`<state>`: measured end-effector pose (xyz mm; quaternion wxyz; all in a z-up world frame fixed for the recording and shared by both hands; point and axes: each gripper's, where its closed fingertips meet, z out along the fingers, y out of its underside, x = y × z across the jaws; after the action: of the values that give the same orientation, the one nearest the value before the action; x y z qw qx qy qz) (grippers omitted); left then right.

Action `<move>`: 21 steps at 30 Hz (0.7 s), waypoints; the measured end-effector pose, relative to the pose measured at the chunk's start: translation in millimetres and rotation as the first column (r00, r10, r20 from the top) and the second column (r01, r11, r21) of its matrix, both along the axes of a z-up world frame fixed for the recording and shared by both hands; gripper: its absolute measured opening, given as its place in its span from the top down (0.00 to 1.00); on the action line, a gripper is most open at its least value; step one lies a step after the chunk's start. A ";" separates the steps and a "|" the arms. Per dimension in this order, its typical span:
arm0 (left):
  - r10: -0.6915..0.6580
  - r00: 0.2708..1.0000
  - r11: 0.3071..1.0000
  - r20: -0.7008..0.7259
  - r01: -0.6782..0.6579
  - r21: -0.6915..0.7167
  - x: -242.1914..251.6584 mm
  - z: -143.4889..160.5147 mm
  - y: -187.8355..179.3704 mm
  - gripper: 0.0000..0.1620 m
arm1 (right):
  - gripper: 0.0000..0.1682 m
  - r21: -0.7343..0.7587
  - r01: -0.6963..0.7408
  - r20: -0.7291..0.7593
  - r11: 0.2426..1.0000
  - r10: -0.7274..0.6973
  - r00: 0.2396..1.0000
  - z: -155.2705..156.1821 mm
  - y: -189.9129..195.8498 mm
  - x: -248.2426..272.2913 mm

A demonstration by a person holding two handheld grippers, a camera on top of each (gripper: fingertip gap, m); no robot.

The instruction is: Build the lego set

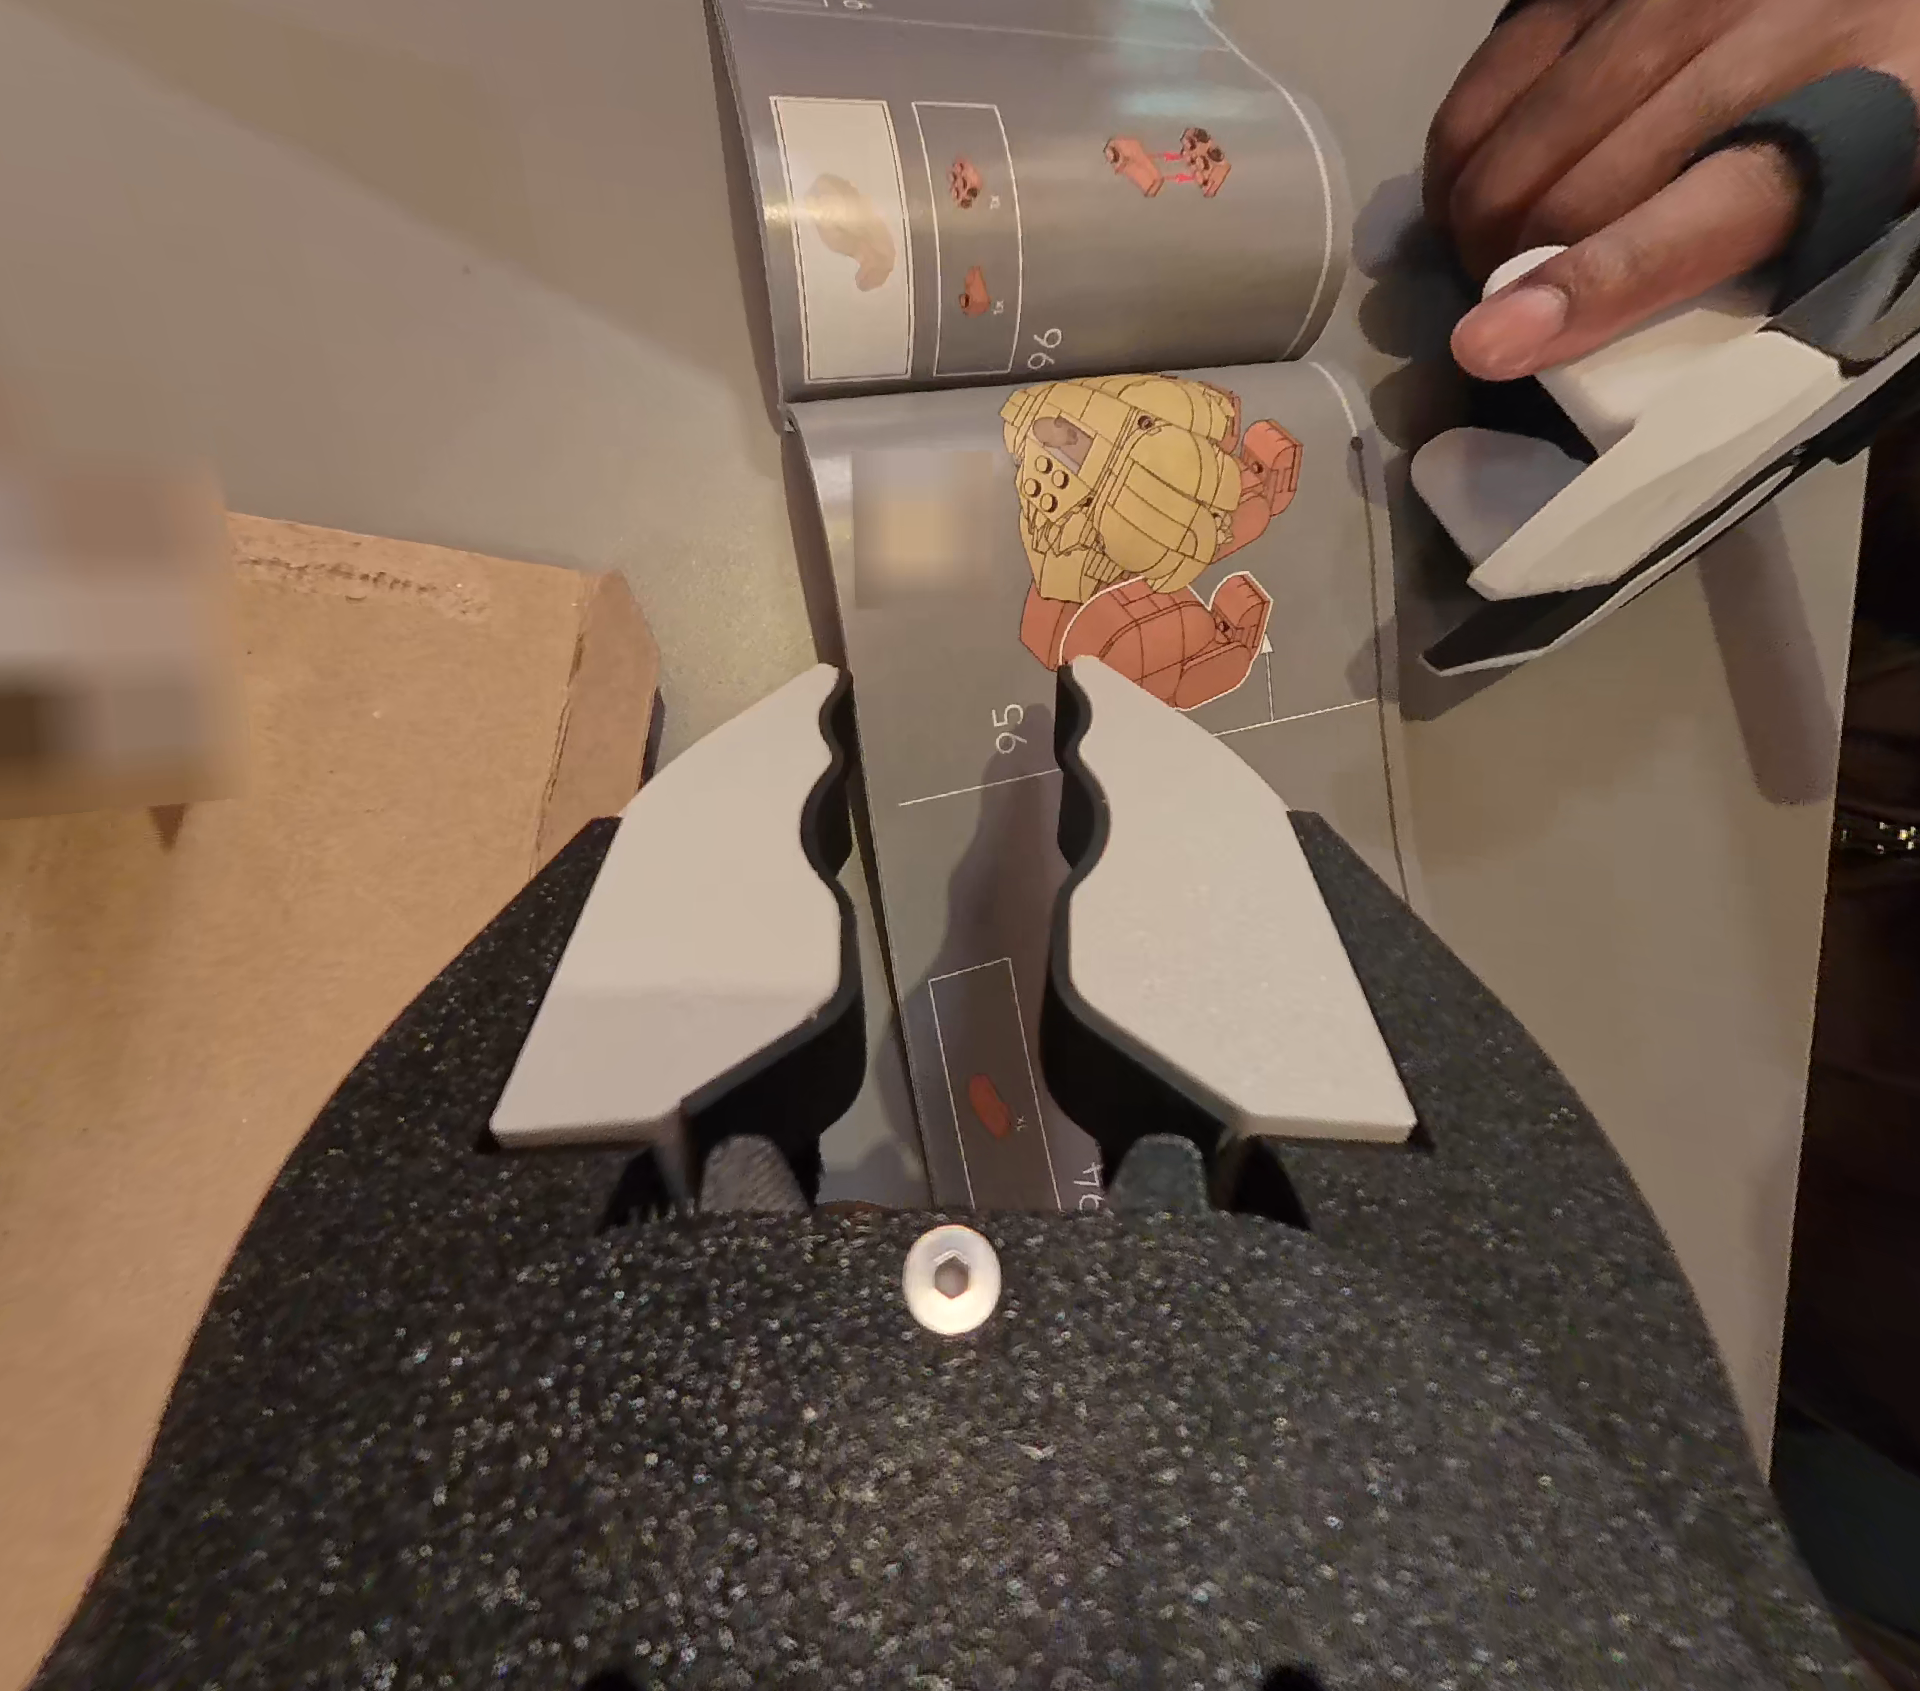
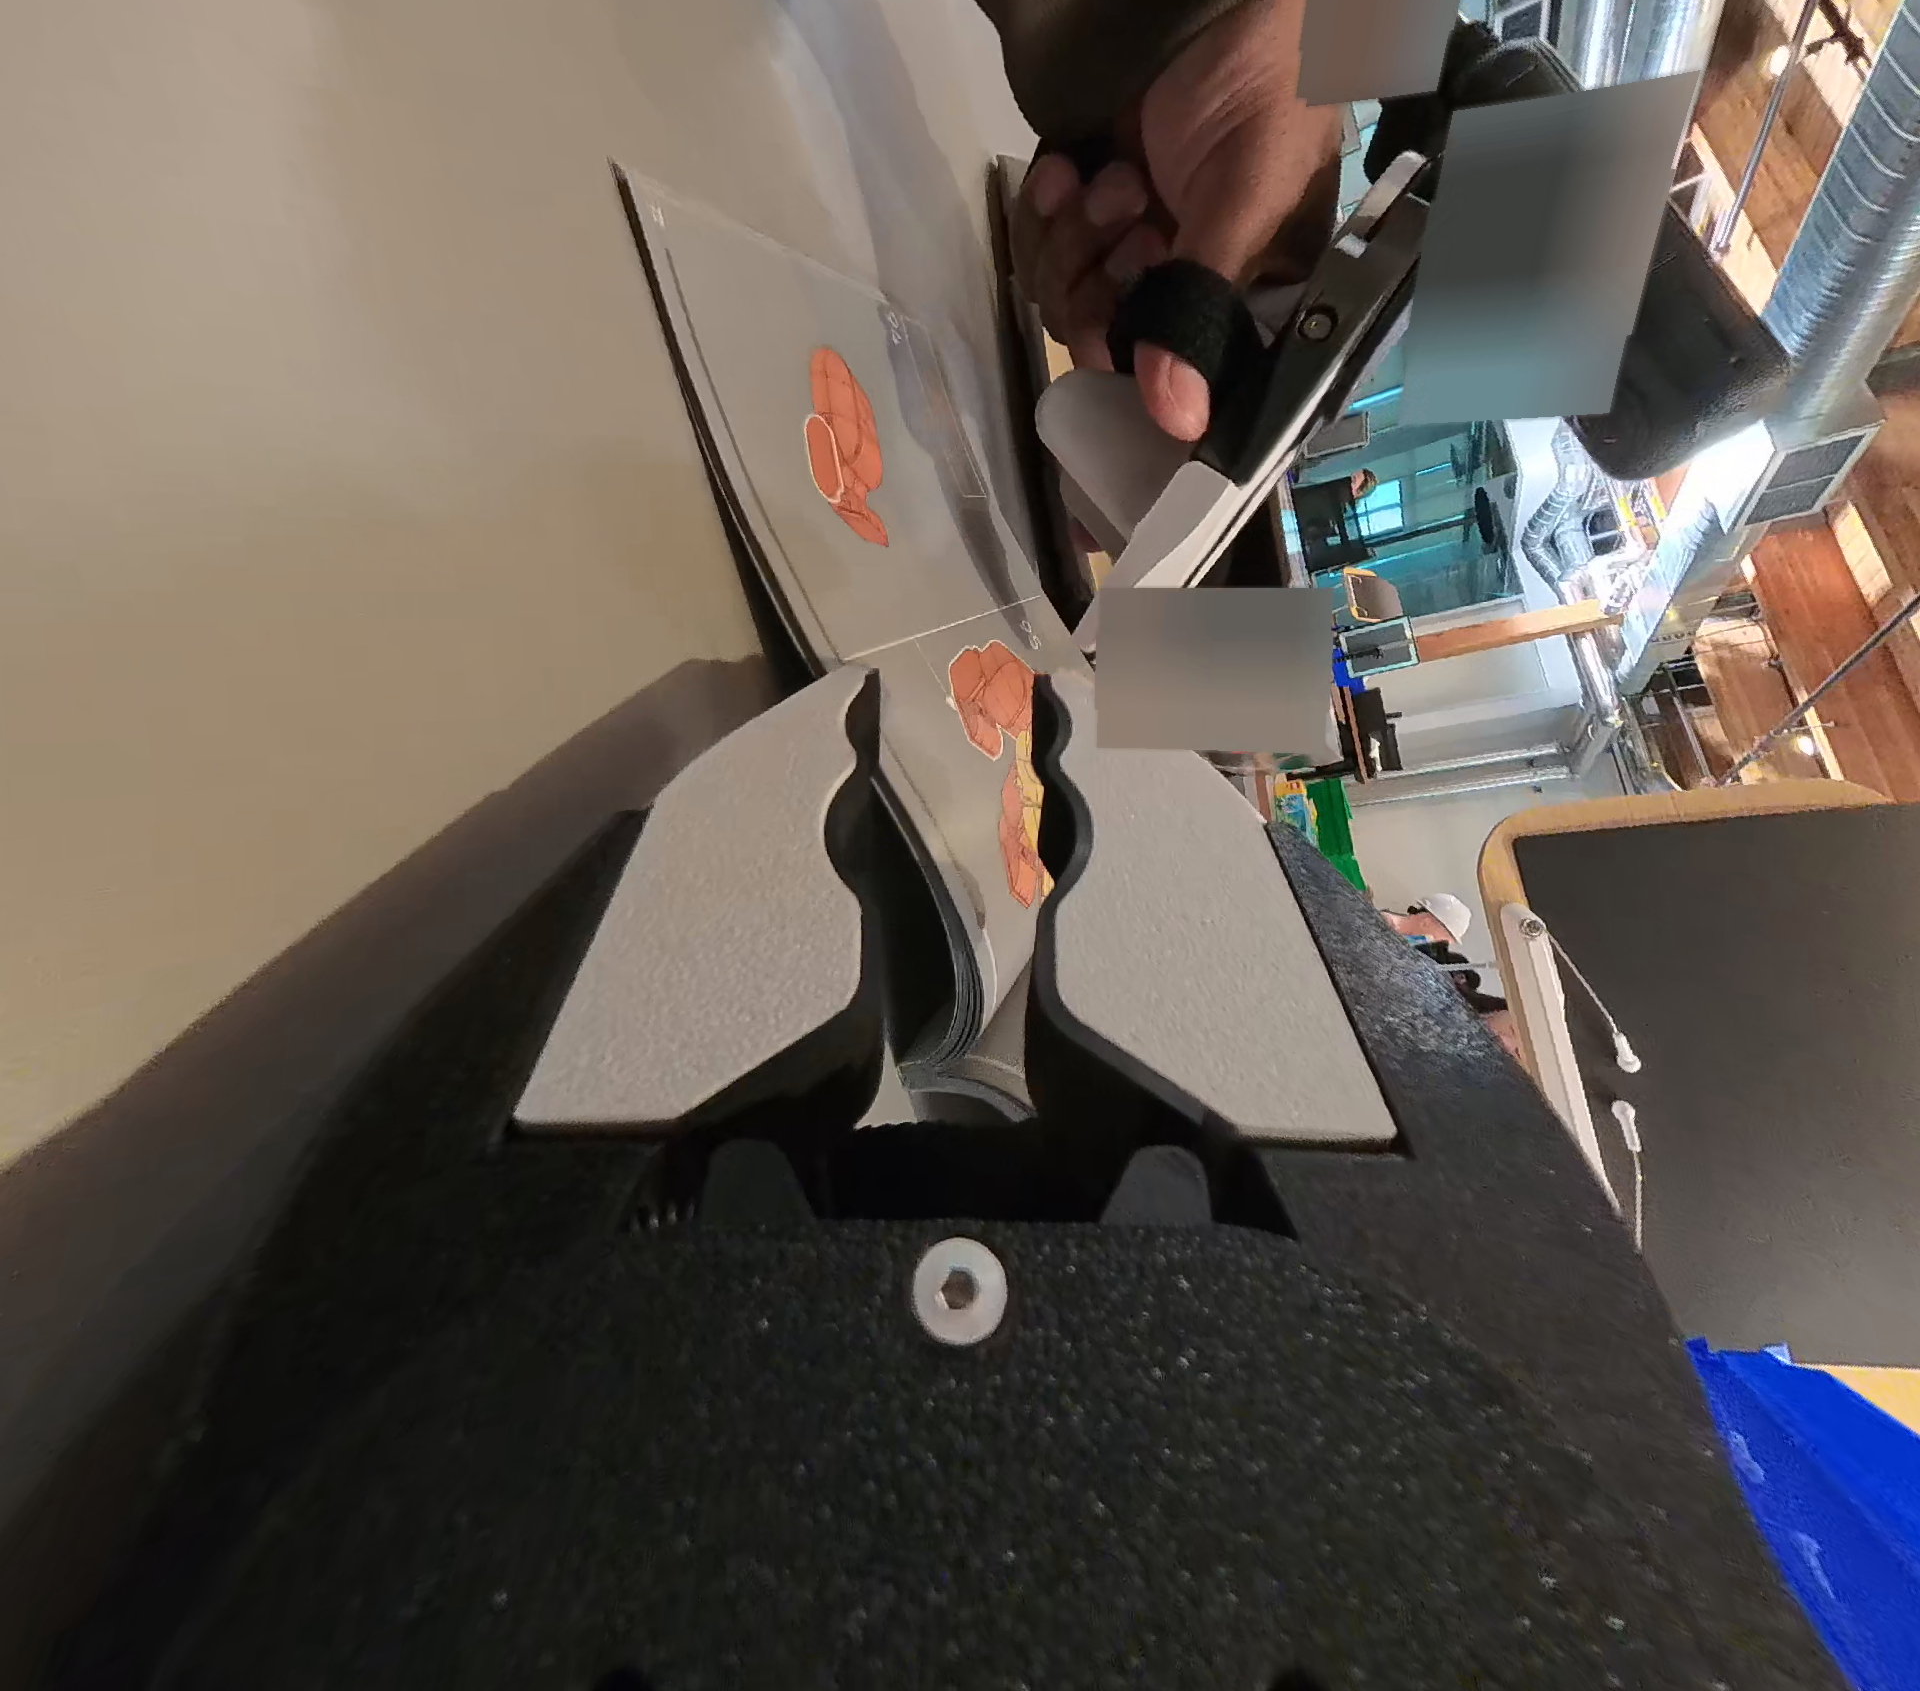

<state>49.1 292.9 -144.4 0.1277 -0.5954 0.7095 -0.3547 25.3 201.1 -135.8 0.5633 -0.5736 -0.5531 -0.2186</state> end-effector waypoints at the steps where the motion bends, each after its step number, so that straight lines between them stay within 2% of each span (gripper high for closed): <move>1: 0.000 1.000 1.000 0.001 0.000 -0.001 0.3 0.2 -0.2 0.77 | 0.84 0.001 0.003 -0.001 1.000 -0.003 1.000 0.3 0.3 -0.7; 11: 0.011 1.000 1.000 0.020 -0.010 -0.018 2.4 4.4 -0.3 0.78 | 0.88 -0.004 0.031 0.023 1.000 -0.031 0.999 -3.0 3.8 -2.6; 17: 0.021 0.999 0.999 0.038 -0.020 -0.034 4.7 7.2 0.1 0.78 | 0.89 -0.032 -0.059 0.036 0.998 0.061 0.998 -7.2 -8.6 -14.3; 21: 0.034 0.998 0.998 0.052 -0.031 -0.054 7.6 9.5 0.2 0.78 | 0.89 -0.014 -0.047 0.058 0.999 0.048 0.997 -5.8 -7.3 -9.9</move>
<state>56.7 293.1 -135.0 0.1364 -0.6005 0.6864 -0.3869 15.4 193.9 -141.6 0.5482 -0.5572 -0.5842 -0.2185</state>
